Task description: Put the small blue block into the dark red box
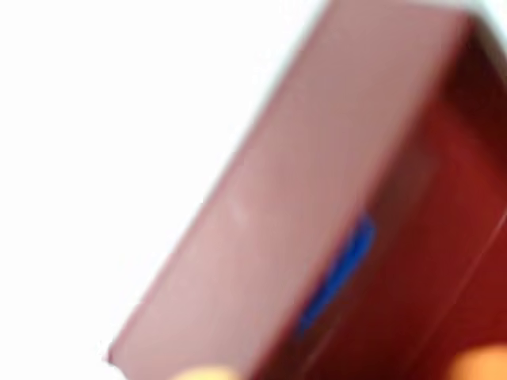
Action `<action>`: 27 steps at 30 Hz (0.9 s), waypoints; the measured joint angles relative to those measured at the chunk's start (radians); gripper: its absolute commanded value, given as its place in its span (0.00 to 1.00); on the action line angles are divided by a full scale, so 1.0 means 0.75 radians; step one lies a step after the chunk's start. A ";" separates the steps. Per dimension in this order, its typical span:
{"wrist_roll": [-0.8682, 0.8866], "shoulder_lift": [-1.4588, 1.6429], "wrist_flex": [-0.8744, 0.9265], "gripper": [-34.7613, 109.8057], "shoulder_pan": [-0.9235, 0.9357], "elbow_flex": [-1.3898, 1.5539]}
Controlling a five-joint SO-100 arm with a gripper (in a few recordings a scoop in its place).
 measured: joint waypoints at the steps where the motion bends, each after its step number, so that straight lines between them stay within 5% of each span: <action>1: -0.033 0.051 0.025 0.25 -0.086 0.029; 13: -0.202 0.753 0.033 0.24 -0.814 0.575; 20: -0.276 1.227 0.170 0.24 -1.051 0.865; 27: -0.366 1.274 0.233 0.24 -1.170 1.004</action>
